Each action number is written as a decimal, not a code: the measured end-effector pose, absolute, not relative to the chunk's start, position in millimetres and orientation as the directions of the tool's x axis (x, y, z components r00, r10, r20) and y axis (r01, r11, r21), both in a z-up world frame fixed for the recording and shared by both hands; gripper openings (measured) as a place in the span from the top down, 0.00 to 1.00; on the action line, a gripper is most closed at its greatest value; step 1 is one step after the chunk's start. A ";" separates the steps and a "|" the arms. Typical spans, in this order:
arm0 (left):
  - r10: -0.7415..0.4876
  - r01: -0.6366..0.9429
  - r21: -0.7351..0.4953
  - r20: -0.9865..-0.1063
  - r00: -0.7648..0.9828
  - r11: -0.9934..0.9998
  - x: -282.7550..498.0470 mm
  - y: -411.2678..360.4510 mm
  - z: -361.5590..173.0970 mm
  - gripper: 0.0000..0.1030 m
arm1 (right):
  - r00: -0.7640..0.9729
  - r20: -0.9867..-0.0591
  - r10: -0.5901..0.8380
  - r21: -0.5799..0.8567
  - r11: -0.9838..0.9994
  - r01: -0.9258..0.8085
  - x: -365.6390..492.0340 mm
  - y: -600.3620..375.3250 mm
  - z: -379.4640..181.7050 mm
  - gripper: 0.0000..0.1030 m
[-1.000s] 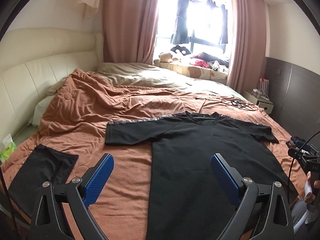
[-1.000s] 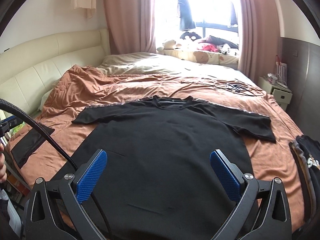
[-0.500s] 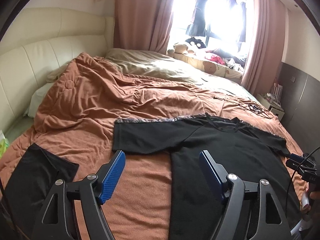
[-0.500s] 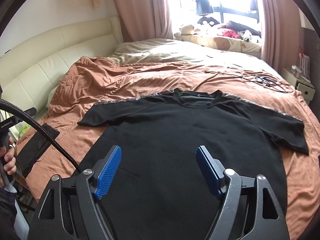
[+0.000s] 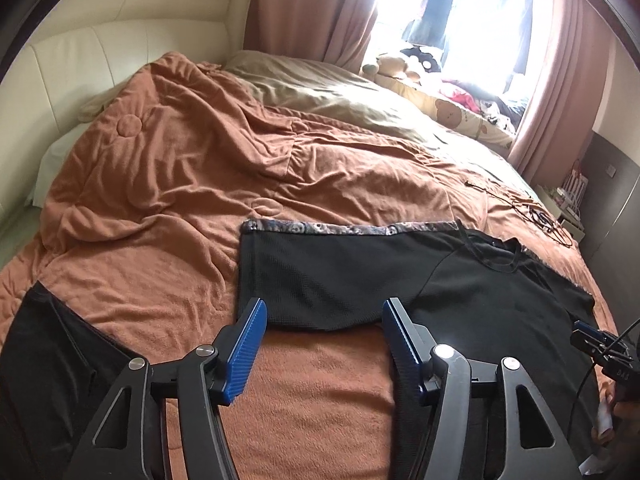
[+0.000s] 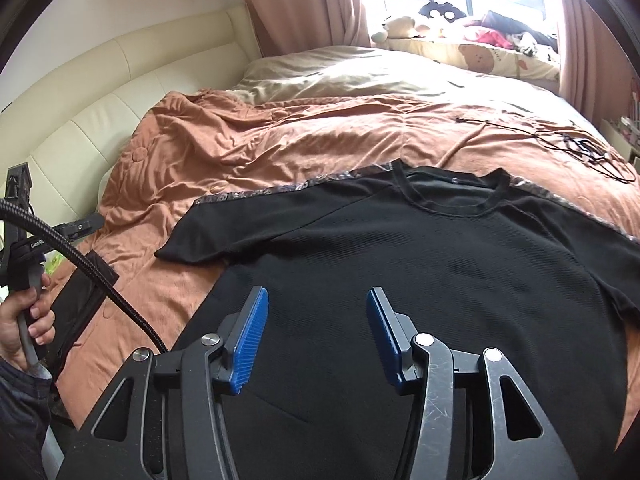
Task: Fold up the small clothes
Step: 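Move both tools toward the black T-shirt's sleeve nearest the left tool, then grasp the sleeve hem with the left tool and lift it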
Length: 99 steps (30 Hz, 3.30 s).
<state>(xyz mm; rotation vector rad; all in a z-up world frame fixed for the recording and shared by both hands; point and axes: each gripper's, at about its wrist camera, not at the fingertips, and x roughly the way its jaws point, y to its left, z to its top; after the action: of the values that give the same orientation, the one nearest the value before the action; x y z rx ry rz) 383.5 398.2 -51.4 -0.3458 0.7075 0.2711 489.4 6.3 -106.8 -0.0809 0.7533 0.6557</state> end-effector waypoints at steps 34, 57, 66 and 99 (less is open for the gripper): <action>-0.015 -0.521 -0.367 -0.828 0.561 0.771 518.5 515.7 -175.7 0.98 | 0.247 -0.755 0.608 0.452 0.755 -0.475 657.8 189.0 -226.7 0.85; -0.010 -0.385 -0.334 -0.766 0.643 0.861 536.0 457.8 -59.1 0.98 | 0.201 -0.694 0.692 0.570 0.698 -0.434 656.8 149.2 -210.5 0.41; 0.029 -0.509 -0.288 -0.850 0.526 0.811 522.6 503.5 -110.0 0.73 | 0.184 -0.689 0.701 0.574 0.683 -0.452 652.1 149.7 -205.1 0.37; -0.100 -0.459 -0.422 -0.811 0.577 0.782 525.5 536.4 -169.0 0.93 | 0.153 -0.674 0.723 0.621 0.666 -0.413 658.8 164.8 -233.2 0.37</action>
<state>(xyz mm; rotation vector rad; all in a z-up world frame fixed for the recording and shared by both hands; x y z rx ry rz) 525.5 536.4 -169.0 -0.6623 0.9483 0.2293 658.8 164.8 -233.2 0.3210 1.1554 0.8346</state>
